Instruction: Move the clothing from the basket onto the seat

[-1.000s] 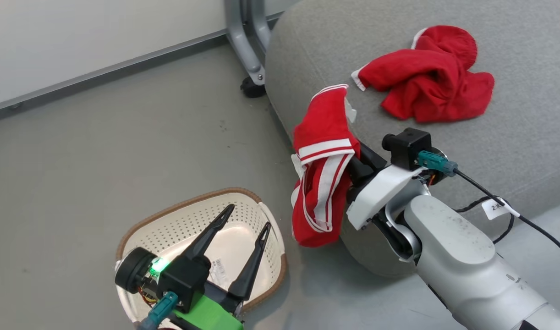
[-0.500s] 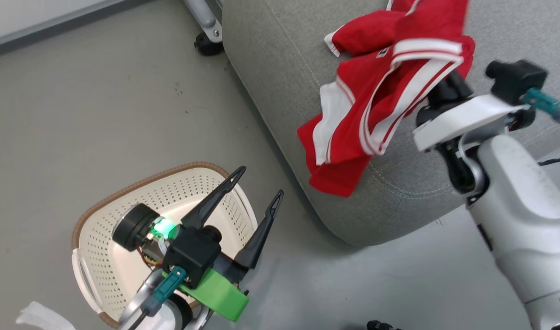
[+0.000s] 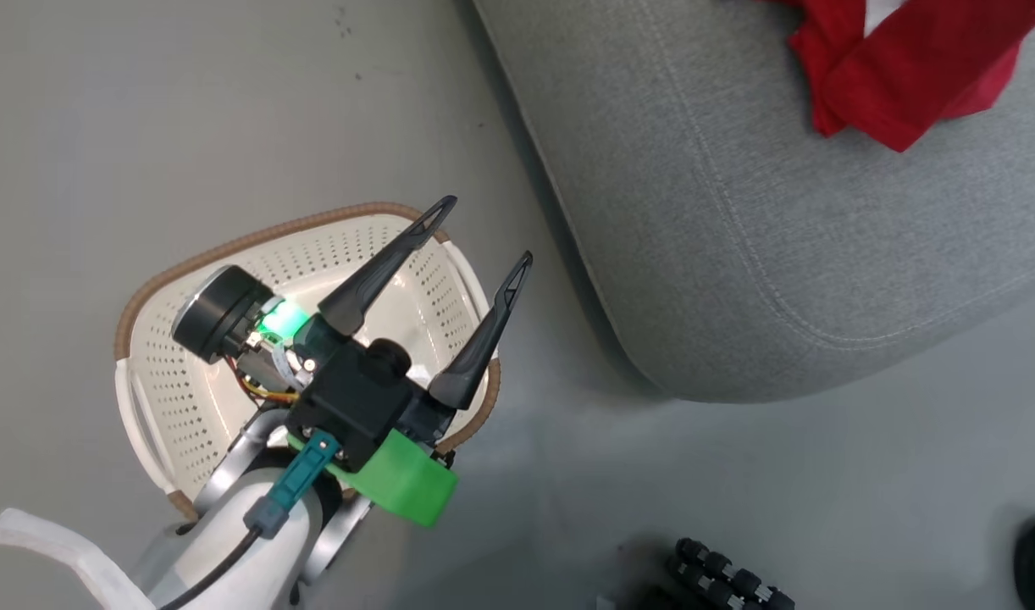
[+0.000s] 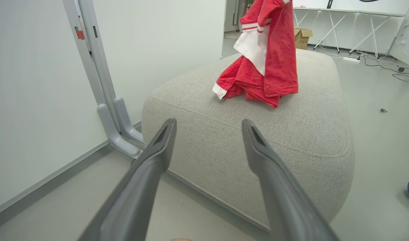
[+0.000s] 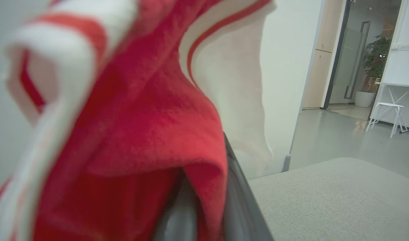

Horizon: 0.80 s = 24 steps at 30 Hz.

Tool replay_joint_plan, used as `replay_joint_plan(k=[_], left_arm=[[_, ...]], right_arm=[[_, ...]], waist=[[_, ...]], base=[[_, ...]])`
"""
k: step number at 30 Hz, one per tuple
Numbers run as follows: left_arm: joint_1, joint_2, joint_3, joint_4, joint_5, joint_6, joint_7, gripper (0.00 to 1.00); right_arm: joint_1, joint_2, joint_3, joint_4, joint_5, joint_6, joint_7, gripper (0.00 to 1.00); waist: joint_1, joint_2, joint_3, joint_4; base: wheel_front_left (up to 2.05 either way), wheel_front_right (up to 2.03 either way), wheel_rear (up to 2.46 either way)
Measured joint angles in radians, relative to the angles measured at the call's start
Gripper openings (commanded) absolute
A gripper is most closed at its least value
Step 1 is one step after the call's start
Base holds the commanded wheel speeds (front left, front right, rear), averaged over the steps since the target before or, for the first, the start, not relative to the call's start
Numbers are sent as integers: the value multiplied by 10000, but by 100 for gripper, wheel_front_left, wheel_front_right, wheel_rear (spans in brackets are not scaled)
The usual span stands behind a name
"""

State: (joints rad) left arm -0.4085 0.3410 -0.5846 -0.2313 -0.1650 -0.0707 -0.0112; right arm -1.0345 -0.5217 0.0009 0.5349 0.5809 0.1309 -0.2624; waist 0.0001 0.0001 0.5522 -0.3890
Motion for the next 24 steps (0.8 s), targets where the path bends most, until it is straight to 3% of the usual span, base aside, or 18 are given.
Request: replay_joint_plan(k=[5,10,11,12,13,14,19,24], left_arm=[[-424,6,-27,-10,100,-44,-90,100],[-616,-50,-142,71,180,-52,-182,100],[-661,-71,-196,105,184,-58,-211,100],[-704,-100,-245,123,194,-79,-226,100],[-727,-119,-280,142,203,-82,-265,100],[-760,-136,-305,173,209,-84,-278,100],[-830,-222,-370,468,211,-69,-397,100],[-844,-397,-407,759,219,90,-711,100]], right_arm=[[-249,-502,-460,1260,-77,0,0,0],[-153,-351,-646,2587,-207,2,0,0],[-84,-313,-779,2918,-205,2,-2,9],[27,-286,-915,3212,-203,0,0,45],[109,-244,-1009,3333,-201,0,0,93],[187,-182,-1137,3455,-201,0,0,100],[853,96,-1923,3271,-288,2,0,100],[2005,554,-2652,2159,-706,2,-2,100]], waist=[[0,0,701,380],[1,0,1283,758],[0,0,1383,842],[0,0,1473,933],[0,0,1539,999],[1,0,1613,1080],[0,0,1786,1422],[0,0,1552,1535]], base=[[0,0,0],[0,0,0],[0,0,0],[0,0,0],[0,0,0],[0,0,0],[0,0,0],[0,0,0]])
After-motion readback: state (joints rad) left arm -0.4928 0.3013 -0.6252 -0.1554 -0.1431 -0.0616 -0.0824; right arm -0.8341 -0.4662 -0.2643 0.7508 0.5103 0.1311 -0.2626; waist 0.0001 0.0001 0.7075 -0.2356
